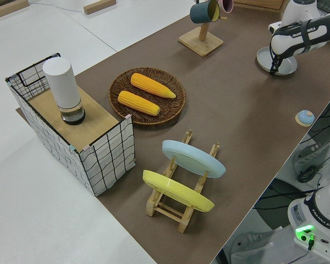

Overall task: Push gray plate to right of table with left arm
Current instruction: 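Keep pushing the plate with the left gripper farther toward the toaster oven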

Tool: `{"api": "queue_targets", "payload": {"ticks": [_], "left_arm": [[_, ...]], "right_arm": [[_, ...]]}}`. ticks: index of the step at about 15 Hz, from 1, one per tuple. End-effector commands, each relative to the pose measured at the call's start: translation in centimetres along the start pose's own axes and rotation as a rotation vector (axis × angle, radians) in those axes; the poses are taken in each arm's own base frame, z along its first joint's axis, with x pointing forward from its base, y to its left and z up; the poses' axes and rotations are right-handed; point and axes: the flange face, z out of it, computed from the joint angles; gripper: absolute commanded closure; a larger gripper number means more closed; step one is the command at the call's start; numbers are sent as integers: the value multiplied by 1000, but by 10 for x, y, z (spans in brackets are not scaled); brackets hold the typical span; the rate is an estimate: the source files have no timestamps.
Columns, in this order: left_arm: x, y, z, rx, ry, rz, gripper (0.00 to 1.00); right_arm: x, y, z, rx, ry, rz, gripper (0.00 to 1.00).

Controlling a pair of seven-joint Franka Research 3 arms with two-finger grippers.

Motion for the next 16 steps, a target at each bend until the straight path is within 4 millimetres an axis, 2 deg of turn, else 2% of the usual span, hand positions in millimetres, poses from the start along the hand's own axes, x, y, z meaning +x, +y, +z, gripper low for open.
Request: {"api": "queue_targets", "payload": {"ticks": [1,11,12,13,14,15,16], "left_arm": [[-12,26,50,24,-23,-22,1000],[-13,28,51,44,-5,-11,1000],[-13,29,50,42,-3,-12,899],[-8,26,46,43,-4,-22,386],[-6,25,42,44,-1,-18,143],[-7,24,39,51,-7,-15,8],[-7,24,32,59,-11,-8,7]], "right_arm": [[-4,2,-3,9,-5,2,17],[-4,2,-3,7,-5,2,17],[-4,2,-3,7,-4,2,17],[-4,3,-3,8,-5,3,17],[-4,2,-3,7,-5,2,17],[-4,3,-3,8,-5,3,17],[-4,2,-3,7,-5,3,17]]}}
